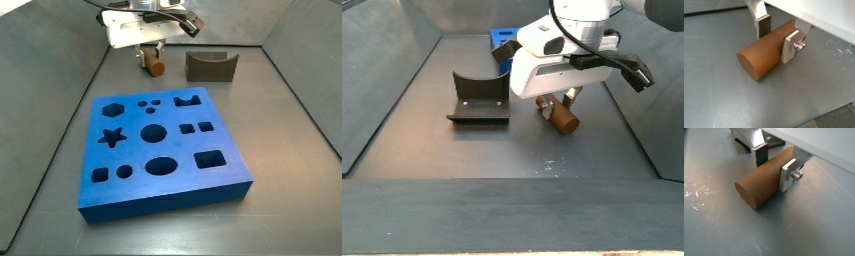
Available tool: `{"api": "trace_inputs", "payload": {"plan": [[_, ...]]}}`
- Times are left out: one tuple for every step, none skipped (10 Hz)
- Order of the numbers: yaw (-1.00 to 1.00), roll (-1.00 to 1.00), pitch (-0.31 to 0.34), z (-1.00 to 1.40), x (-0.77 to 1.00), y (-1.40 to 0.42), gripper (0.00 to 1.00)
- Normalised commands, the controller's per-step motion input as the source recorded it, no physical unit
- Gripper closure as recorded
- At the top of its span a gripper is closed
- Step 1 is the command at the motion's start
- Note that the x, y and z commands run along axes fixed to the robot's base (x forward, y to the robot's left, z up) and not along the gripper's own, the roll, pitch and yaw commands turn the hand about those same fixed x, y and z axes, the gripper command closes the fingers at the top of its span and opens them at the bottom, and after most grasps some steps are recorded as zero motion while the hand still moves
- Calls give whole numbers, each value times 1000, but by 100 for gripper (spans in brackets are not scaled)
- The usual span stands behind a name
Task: Pick up the round object. Move up. Place the round object on the fixture. Regrasp the round object. Move to above the board. Insert the round object.
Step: Pick up the round object.
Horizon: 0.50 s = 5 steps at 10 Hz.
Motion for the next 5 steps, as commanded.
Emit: {"api": "trace_inputs", "payload": {"plan": [[0, 0, 0, 0, 0, 0, 100], [0, 0, 0, 0, 0, 0, 100], [0, 0, 0, 0, 0, 0, 100], [0, 0, 0, 0, 0, 0, 100], [0, 0, 0, 0, 0, 0, 100]]}}
